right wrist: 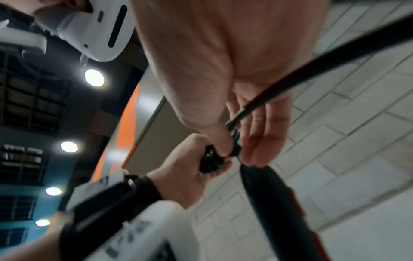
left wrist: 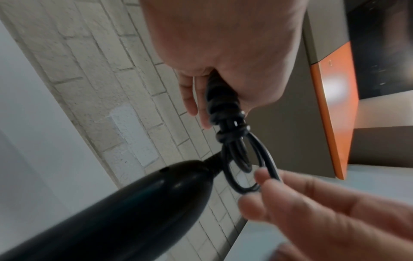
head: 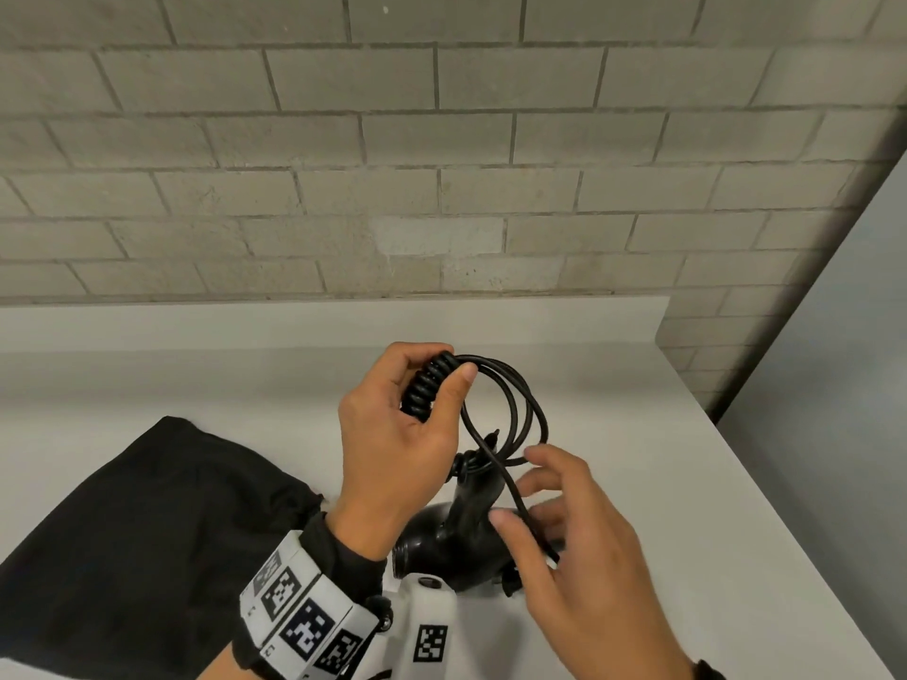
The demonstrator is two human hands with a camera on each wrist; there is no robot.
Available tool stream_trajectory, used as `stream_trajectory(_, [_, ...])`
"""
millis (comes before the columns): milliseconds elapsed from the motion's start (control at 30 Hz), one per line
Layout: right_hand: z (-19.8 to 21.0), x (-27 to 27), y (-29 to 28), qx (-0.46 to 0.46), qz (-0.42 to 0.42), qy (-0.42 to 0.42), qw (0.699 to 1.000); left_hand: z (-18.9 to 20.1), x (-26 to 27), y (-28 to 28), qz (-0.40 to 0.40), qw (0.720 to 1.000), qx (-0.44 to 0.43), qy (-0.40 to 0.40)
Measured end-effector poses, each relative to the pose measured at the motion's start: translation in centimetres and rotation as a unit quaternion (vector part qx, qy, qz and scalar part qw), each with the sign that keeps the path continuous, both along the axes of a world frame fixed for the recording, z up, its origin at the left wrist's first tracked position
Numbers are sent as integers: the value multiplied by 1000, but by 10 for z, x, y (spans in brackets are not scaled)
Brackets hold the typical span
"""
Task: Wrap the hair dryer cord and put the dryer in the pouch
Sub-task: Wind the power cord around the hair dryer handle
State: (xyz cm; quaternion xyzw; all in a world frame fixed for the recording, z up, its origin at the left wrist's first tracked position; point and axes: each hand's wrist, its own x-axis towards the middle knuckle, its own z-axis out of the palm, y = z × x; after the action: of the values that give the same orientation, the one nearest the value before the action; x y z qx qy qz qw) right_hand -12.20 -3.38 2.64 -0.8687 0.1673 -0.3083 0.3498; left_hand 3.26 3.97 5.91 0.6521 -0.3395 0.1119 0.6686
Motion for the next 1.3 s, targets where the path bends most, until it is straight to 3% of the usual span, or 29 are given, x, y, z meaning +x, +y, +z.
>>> stream_trajectory(100, [18,7,7,-11,3,40,999,3,0,3,13,999,14,-41])
stream_trajectory(167, [37,7,8,-125,-32,56,990,4,-1,5,13,998,26,-61])
stream_trajectory(267, [62,5,0,-261,-63,27,963,4,-1,6,7,995,45,-90])
stream_trajectory(400, [80,5,-25,-285,-55,-38,956,5,-2,9,-14,992,52,-114])
stream_trajectory(667, [94,21,-52,-103,30,-102,989,9,-3,14,-84,985,64,-136])
stream_trajectory(1000, [90,47,-52,64,120,-121,983,13,-3,14,-110,974,76,-185])
stream_trajectory(1133, [76,55,-51,179,113,-111,971,11,-5,14,-94,972,67,-205])
stream_trajectory(1300, [54,54,-44,346,130,-96,924,6,-5,14,-69,979,28,-192])
